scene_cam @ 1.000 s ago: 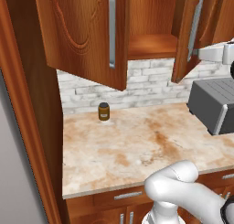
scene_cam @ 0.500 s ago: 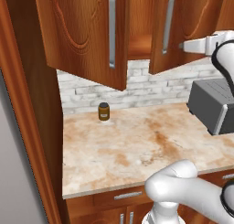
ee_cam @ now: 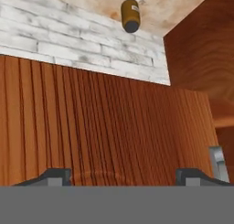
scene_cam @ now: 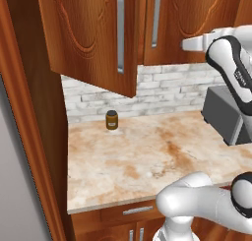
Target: Close all open cabinet doors.
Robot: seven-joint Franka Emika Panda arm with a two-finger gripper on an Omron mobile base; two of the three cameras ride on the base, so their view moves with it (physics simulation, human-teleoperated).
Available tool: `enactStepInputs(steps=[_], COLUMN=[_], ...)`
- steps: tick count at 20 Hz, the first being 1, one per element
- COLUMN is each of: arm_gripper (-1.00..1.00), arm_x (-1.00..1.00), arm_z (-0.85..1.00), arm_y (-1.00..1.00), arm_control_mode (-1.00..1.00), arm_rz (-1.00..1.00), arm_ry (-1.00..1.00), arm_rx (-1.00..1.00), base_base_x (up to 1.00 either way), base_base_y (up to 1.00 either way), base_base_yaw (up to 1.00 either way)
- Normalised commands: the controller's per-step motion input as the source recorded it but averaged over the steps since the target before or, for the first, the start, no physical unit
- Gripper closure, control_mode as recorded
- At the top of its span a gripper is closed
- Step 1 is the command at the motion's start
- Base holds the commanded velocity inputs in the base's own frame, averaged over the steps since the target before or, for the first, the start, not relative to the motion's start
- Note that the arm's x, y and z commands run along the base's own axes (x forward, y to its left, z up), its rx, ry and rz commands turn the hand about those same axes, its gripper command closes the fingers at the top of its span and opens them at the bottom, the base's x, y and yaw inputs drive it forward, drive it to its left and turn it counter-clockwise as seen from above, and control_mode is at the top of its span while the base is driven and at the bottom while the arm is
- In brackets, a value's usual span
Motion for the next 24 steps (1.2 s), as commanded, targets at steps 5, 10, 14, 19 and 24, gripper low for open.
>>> enactStepInputs(steps=[5, 10, 14, 19, 24], arm_gripper=[-1.0, -1.0, -1.0, -1.0, -1.0], arm_x=[0.8, 0.45, 0.05, -0.13, -0.72], arm_z=[-0.03, -0.25, -0.62, -0.52, -0.24], arm_y=[0.3, 0.37, 0.57, 0.55, 0.35], arm_control_mode=[-1.0, -1.0, -1.0, -1.0, -1.0], arm_rz=[-0.03, 0.0, 0.0, 0.0, 0.0], arm_ry=[0.0, 0.0, 0.03, 0.04, 0.0], arm_rx=[-0.04, -0.04, -0.09, -0.08, -0.09], base_base_x=[0.0, 0.0, 0.0, 0.0, 0.0], base_base_y=[0.0, 0.0, 0.0, 0.0, 0.0], base_base_yaw=[0.0, 0.0, 0.0, 0.0, 0.0])
